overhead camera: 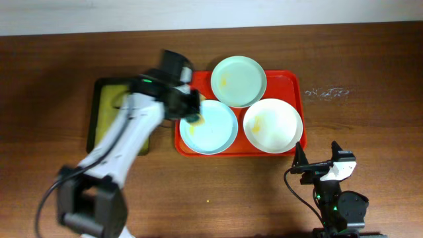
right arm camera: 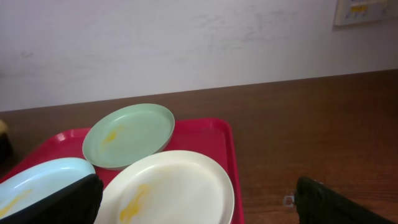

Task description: Clean dirty plates on tray and stack at the side

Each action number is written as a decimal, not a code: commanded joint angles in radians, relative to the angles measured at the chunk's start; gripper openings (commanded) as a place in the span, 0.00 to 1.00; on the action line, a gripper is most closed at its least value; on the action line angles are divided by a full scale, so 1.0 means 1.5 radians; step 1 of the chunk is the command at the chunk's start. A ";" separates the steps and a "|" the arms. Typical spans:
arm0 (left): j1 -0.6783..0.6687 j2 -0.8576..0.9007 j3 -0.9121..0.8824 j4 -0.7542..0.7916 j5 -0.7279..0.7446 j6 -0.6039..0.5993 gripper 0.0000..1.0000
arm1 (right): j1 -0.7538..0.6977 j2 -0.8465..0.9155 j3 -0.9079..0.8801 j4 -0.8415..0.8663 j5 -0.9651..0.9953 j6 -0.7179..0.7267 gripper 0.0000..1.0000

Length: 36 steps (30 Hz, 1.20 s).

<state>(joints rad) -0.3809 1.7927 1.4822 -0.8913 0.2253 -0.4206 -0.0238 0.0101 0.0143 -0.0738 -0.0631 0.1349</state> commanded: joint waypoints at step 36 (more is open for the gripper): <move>-0.057 0.191 0.247 -0.167 -0.061 -0.023 0.97 | -0.003 0.027 0.090 0.205 -0.248 0.261 0.99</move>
<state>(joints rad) -0.4652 2.0880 1.8385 -1.1412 0.1413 -0.4717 -0.0238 0.0120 0.0143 0.3668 -0.3882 0.4732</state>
